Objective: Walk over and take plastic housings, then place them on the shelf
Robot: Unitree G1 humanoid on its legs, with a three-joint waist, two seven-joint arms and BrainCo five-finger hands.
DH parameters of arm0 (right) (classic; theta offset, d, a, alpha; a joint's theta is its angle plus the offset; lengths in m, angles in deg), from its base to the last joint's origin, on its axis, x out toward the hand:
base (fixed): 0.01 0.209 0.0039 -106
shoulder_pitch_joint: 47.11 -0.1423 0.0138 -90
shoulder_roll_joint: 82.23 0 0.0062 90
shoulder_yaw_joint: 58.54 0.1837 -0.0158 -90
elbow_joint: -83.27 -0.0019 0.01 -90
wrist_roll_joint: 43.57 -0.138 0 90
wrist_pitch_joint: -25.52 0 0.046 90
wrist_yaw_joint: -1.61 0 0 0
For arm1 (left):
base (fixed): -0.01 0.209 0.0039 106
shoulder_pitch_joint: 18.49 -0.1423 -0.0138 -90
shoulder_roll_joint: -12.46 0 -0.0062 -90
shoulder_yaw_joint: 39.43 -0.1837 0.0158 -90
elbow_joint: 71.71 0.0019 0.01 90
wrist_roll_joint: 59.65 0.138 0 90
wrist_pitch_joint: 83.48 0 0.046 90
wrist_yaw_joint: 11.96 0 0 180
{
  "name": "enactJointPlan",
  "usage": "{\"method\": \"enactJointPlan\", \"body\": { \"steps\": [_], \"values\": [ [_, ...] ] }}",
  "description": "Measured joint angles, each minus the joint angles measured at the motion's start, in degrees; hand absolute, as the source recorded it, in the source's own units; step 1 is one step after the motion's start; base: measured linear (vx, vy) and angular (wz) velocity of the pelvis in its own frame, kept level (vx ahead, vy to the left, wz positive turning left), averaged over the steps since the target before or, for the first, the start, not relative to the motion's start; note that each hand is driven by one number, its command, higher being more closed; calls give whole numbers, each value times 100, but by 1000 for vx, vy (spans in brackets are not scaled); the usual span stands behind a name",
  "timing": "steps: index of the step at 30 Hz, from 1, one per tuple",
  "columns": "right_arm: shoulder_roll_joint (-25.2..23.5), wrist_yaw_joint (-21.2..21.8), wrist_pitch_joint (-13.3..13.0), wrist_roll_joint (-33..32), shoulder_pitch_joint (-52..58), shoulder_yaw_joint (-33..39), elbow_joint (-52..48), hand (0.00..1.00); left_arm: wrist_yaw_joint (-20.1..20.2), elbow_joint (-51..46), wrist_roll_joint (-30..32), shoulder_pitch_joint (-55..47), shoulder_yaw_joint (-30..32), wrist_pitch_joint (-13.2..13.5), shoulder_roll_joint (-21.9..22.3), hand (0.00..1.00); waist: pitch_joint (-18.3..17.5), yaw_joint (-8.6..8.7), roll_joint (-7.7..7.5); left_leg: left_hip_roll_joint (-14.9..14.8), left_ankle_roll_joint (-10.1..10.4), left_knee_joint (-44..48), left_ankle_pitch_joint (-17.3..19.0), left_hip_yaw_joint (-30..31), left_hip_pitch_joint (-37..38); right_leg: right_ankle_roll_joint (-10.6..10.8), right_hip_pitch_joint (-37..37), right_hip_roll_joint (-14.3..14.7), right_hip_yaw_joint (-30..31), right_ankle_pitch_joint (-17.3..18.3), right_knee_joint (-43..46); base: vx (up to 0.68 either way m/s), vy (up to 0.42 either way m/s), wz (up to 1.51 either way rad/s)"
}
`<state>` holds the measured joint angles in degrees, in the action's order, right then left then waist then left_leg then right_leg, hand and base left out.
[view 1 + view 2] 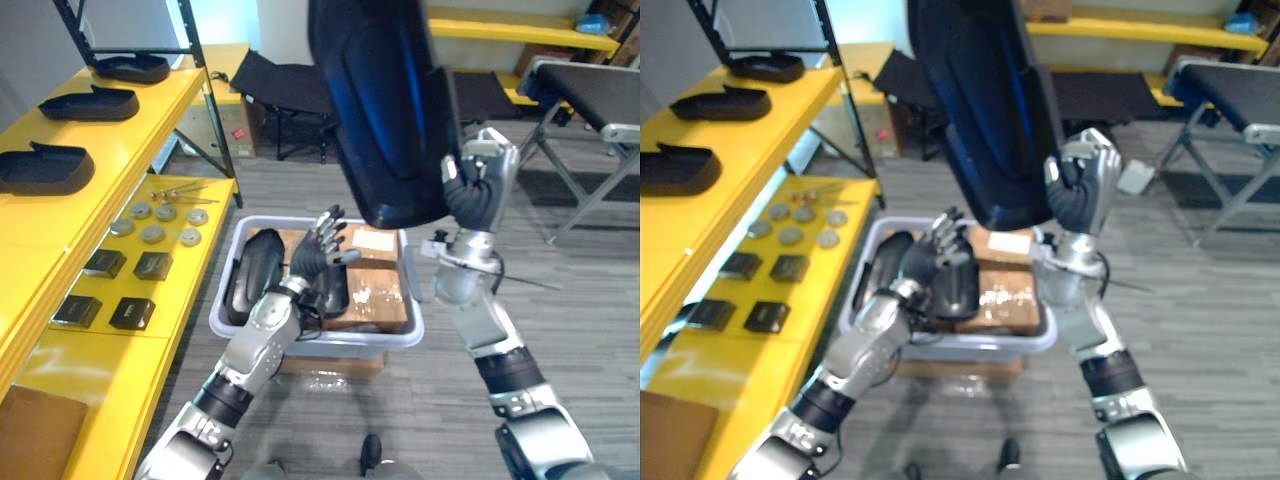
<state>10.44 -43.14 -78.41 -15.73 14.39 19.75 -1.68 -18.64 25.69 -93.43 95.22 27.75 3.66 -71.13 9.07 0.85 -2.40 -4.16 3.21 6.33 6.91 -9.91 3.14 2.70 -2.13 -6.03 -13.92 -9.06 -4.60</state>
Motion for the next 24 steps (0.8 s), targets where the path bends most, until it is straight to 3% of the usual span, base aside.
{"method": "enactJointPlan", "body": {
  "steps": [7,14,24],
  "values": [
    [-89,128,-148,-1,184,-102,2,100,-117,254,-28,59,306,-93,104,0,-74,2,-67,41,-12,-198,-111,-10,88,7,-8,-28,8,-14,-2,-43,22,0],
    [-208,362,-290,6,554,-122,9,100,-91,289,-595,89,445,-89,116,0,-114,4,-103,78,-16,-425,-223,-17,197,13,-4,-47,4,-17,-3,-16,11,0],
    [-292,554,-430,119,997,-134,119,100,582,-77,-1817,86,629,-286,116,0,-156,8,-155,100,-21,-446,-226,-47,230,25,-5,-69,25,-25,-4,-2,2,-1]
  ]
}}
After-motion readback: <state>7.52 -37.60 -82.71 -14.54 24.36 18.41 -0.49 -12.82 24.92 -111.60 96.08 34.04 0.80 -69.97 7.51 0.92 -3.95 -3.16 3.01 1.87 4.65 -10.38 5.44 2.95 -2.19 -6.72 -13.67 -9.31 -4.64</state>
